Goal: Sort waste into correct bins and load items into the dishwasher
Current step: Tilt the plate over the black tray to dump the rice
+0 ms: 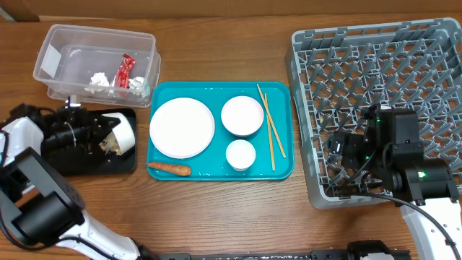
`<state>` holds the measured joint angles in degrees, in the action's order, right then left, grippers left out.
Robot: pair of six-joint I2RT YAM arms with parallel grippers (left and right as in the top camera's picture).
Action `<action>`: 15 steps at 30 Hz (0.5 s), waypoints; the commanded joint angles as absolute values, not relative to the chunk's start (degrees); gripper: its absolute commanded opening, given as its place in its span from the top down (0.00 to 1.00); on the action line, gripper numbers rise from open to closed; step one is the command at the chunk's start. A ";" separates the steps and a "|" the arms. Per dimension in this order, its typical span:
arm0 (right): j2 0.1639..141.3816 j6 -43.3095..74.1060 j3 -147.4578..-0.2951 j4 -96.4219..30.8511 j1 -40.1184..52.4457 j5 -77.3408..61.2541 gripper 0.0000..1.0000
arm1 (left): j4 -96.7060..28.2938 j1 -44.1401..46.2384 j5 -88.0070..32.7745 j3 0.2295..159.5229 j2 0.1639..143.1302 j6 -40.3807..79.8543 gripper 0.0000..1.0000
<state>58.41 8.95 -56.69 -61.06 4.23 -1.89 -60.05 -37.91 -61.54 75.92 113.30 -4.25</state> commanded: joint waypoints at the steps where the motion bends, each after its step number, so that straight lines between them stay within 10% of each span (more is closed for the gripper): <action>1: 57.89 9.02 -58.52 -60.80 4.38 -1.32 0.00 | -61.58 -39.70 -73.28 75.85 117.10 -7.05 0.96; 15: 57.89 9.02 -58.52 -60.80 4.38 -1.32 0.00 | -69.73 -41.34 -87.72 75.85 119.72 -6.66 0.96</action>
<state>58.41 8.97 -56.69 -61.08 4.23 -1.89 -69.08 -41.01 -80.49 75.88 119.17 -6.59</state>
